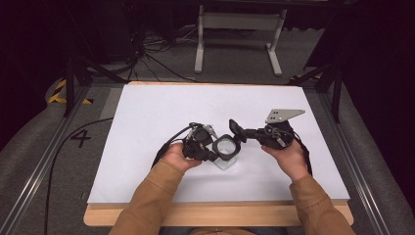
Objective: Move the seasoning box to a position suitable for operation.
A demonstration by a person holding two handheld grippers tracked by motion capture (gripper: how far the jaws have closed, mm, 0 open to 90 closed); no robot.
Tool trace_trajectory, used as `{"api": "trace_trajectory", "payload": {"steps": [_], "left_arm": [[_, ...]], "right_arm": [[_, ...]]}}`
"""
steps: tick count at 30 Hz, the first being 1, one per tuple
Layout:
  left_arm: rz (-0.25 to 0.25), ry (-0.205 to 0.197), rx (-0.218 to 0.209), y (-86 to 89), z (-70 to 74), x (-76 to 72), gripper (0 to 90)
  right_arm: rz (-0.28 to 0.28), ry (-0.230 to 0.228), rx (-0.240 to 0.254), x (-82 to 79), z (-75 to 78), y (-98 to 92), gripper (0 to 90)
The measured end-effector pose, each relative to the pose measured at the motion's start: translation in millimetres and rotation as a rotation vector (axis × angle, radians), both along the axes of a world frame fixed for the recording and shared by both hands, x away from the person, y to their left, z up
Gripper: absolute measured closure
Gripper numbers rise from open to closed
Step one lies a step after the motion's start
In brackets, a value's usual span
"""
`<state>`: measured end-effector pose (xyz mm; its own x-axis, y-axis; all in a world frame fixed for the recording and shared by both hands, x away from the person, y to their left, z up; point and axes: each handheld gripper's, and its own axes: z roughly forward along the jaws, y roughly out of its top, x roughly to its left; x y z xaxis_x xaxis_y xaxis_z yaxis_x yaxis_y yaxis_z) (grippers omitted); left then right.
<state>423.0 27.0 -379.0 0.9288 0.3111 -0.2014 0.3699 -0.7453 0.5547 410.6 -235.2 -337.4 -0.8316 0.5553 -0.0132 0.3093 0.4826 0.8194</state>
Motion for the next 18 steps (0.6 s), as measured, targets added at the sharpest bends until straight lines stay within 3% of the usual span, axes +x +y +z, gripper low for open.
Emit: {"api": "trace_trajectory", "payload": {"steps": [8,18], "left_arm": [[-0.001,0.000,-0.001,0.1,-0.1,0.0,89.5],[0.000,-0.001,0.000,0.1,0.0,-0.1,89.3]], "right_arm": [[0.065,0.023,-0.039,-3.3,-9.0,17.1,89.3],[0.099,0.069,-0.081,-2.3,-22.9,30.6,89.3]]}}
